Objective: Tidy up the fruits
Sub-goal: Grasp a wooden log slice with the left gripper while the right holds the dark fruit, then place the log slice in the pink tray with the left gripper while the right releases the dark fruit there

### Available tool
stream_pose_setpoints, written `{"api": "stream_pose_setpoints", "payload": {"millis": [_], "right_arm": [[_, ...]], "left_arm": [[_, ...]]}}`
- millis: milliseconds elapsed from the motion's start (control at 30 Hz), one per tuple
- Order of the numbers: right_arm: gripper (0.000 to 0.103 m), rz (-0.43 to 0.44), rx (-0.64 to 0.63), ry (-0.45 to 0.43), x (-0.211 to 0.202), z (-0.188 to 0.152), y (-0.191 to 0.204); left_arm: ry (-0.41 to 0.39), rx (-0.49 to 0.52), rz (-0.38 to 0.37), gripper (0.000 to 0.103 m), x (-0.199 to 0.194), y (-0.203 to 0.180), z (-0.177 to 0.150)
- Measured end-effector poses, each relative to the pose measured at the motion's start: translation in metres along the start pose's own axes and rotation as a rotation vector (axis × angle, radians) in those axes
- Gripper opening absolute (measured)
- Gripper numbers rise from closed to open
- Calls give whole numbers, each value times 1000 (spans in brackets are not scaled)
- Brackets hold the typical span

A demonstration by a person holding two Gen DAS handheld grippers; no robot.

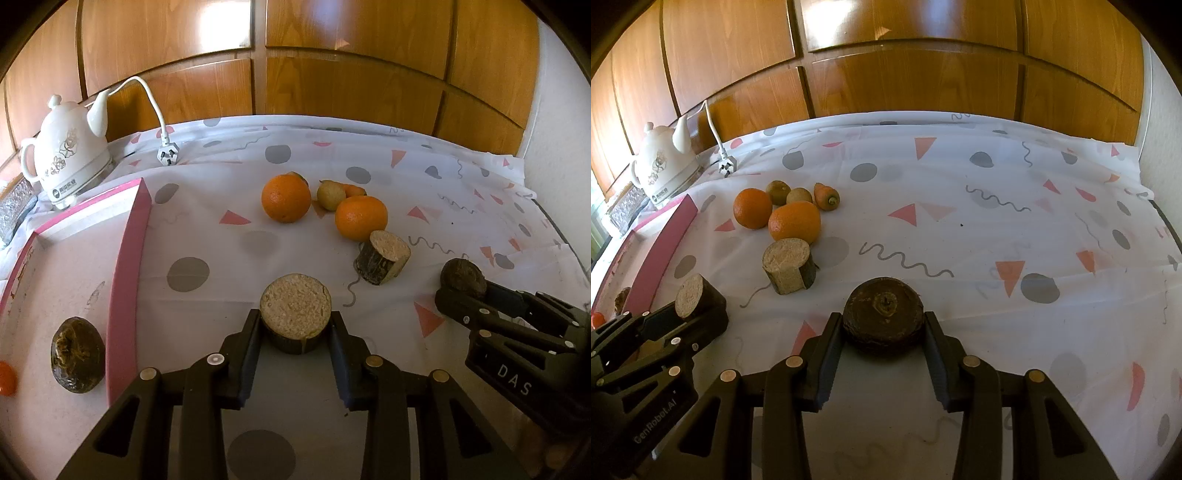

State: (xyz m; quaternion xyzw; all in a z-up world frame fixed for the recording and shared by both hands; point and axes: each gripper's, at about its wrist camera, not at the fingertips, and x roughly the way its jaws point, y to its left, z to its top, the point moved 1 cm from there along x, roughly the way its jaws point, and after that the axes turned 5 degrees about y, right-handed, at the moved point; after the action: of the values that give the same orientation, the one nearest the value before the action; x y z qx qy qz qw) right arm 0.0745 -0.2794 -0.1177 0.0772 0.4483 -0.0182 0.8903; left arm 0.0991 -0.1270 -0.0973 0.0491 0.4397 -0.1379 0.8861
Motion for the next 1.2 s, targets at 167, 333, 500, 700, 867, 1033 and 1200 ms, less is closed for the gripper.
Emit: {"api": "stream_pose_setpoints", "payload": {"millis": [167,333,500,700,867,1033,1200], "right_arm": [[44,-2,-2,0,0,0,0],[44,-2,-2,0,0,0,0],[44,-3,-2,0,-1,0,0],[44,-4,-3,-1,-1,0,1],[43,-3,-3,-2,0,0,1],[43,-9,-7,1,0,0,1],[42,-32,-45,18,-4,2,8]], "left_arm": [[-6,3,0,35,0,0,-1],[-9,2,-3,35,0,0,-1],[-10,2,-4,35,-1,1,-1],[-8,0,-6,35,-1,1,-1],[19,17,-21,35,-8,0,1],[-8,-21,-72,35,-40,15,5],[-25,-102,-38,35,-63,47,6]]}}
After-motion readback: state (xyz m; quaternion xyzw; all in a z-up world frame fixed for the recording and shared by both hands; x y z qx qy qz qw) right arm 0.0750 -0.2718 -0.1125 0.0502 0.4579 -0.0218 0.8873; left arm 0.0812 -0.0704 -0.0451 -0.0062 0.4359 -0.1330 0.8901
